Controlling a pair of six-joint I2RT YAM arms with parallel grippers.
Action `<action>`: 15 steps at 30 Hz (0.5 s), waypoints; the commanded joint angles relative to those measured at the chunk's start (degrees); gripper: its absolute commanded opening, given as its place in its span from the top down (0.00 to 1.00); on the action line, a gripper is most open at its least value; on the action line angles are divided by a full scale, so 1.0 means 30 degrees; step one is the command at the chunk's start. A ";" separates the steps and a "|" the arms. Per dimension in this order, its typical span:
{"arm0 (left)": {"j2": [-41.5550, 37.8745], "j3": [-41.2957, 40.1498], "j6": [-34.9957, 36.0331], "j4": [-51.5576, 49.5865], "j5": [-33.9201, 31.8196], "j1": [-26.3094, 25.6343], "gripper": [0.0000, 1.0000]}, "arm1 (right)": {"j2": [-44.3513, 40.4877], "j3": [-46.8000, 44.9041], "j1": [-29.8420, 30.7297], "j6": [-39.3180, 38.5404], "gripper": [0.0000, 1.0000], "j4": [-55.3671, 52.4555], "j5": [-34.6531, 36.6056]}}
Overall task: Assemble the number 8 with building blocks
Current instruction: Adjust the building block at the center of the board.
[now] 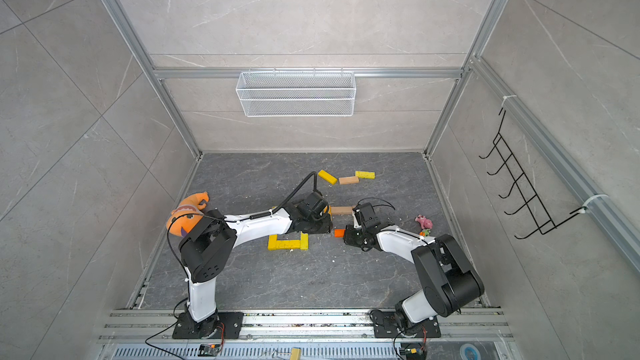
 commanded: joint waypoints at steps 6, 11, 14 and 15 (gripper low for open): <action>0.1914 0.3029 0.1854 -0.2409 -0.1501 0.0249 0.47 | -0.0663 -0.0333 0.0135 0.0184 0.72 -0.0433 0.0213; 0.2765 0.4186 0.2096 -0.3453 -0.2422 0.0361 0.47 | -0.0896 -0.0516 0.0130 0.0194 0.72 -0.0463 0.0246; 0.3170 0.4605 0.2302 -0.3730 -0.2596 0.0393 0.44 | -0.0898 -0.0616 0.0135 0.0212 0.72 -0.0419 0.0250; 0.3318 0.4734 0.2368 -0.3756 -0.2541 0.0423 0.43 | -0.0883 -0.0646 0.0120 0.0222 0.72 -0.0362 0.0237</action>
